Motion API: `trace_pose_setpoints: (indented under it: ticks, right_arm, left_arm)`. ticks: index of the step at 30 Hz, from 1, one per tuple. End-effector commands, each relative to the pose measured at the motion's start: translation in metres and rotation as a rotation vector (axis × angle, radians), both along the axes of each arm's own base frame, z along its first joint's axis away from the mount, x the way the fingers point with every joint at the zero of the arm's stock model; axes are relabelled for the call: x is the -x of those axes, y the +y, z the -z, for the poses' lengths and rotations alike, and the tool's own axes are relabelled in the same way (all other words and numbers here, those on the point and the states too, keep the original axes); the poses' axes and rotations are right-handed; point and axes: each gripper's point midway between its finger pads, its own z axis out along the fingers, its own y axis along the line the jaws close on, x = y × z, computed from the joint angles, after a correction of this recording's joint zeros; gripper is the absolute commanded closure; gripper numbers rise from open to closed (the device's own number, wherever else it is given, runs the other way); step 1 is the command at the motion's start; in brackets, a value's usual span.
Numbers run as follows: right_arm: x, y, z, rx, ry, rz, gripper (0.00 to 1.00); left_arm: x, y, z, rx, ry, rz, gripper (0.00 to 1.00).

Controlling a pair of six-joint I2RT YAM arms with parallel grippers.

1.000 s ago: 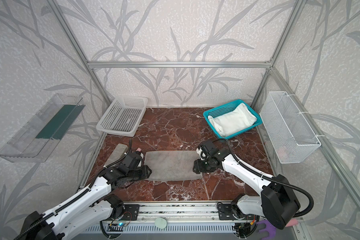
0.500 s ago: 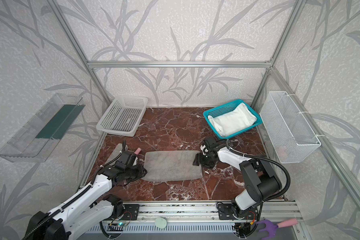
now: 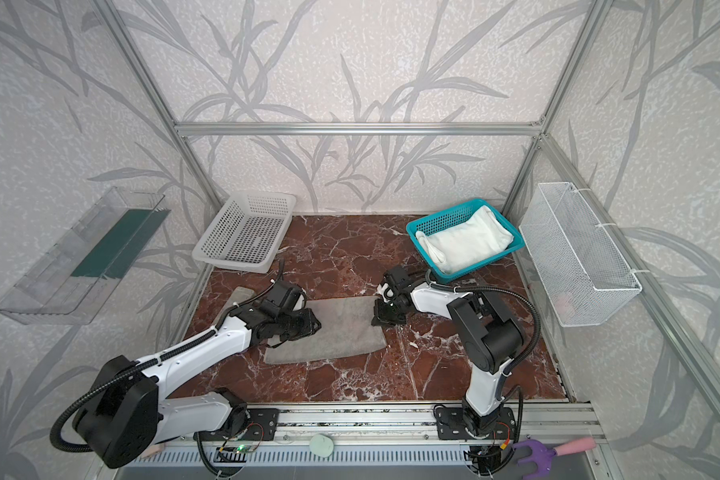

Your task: Fold and stack the towels

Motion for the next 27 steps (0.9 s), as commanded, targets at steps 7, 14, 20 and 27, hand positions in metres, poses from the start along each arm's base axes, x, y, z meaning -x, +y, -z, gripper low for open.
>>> trace_pose_setpoints:
  ticks: [7, 14, 20, 27]
  right_arm:
    - [-0.067, -0.100, -0.121, 0.368, -0.285, -0.198, 1.00]
    - [-0.154, -0.196, -0.168, 0.628, -0.434, -0.066, 1.00]
    - [-0.183, -0.253, -0.107, 0.776, -0.204, -0.066, 1.00]
    - [-0.161, -0.201, -0.057, 0.677, -0.108, -0.175, 1.00]
  left_arm:
    - [-0.006, 0.031, -0.017, -0.081, -0.134, -0.059, 0.63]
    - [-0.015, 0.028, -0.006, -0.083, -0.097, -0.044, 0.63]
    - [-0.017, 0.025, 0.003, -0.087, -0.055, -0.027, 0.63]
    - [-0.023, 0.033, -0.005, -0.105, -0.074, -0.037, 0.63]
